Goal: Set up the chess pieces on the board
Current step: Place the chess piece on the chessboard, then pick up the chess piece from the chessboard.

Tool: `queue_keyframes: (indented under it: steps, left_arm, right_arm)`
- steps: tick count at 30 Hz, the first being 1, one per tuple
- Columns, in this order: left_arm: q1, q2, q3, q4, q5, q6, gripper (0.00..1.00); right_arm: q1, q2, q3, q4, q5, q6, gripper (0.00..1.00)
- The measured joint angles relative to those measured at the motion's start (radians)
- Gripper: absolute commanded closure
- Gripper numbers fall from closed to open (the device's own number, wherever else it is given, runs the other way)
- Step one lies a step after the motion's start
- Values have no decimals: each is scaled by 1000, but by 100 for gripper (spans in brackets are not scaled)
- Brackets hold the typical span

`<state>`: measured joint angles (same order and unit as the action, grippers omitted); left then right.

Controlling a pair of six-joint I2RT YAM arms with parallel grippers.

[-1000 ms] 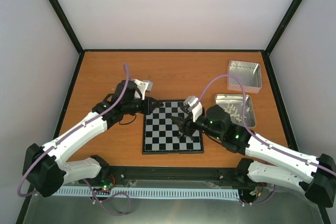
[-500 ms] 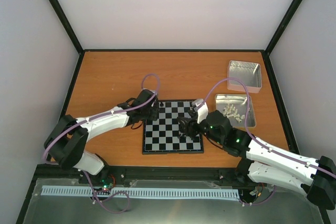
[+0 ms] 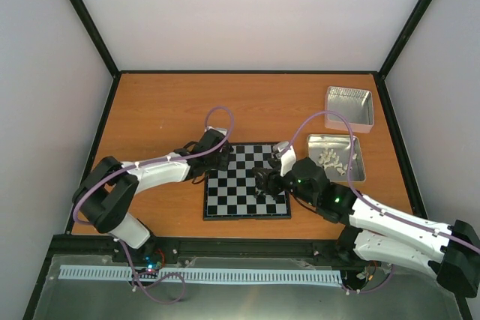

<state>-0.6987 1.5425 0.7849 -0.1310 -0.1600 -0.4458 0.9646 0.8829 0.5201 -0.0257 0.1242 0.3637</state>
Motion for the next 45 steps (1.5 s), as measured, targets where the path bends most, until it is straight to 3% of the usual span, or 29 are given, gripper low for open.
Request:
queue_keyframes:
  steps: [17, 27, 38, 45]
  left_arm:
    - [0, 63, -12, 78, -34, -8, 93]
    - [-2, 58, -12, 63, -21, -29, 67]
    - [-3, -150, -10, 0, 52, -44, 61]
    - [-4, -322, -48, -19, 53, -60, 49]
  right_arm:
    - [0, 38, 0, 22, -11, 23, 37]
    - [0, 40, 0, 21, -12, 25, 37]
    - [0, 13, 0, -32, -15, 51, 40]
    - [-1, 21, 64, -296, 34, 147, 54]
